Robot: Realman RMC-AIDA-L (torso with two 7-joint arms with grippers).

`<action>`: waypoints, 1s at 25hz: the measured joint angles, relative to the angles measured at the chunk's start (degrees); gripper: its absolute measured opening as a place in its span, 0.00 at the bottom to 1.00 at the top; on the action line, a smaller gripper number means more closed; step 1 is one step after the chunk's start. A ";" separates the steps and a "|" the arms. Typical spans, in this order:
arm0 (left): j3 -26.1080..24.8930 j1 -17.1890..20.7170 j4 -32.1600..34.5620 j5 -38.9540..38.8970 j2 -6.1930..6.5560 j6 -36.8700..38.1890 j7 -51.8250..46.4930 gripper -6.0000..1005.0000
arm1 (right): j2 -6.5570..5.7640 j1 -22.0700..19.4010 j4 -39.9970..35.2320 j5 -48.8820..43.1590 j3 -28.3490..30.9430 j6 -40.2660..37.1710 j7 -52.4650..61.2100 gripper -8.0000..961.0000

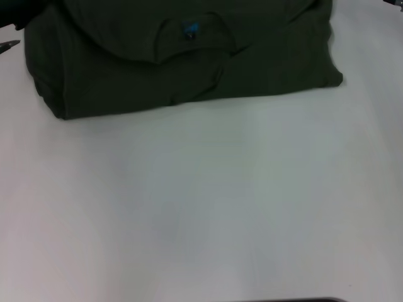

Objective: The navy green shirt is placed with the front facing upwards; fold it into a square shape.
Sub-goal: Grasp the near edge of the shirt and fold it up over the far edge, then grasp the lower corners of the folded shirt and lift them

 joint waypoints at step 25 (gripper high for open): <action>-0.23 6.37 6.90 -2.03 3.65 29.76 -3.25 0.66 | -5.19 -7.27 -9.61 0.82 10.38 -46.50 0.74 0.59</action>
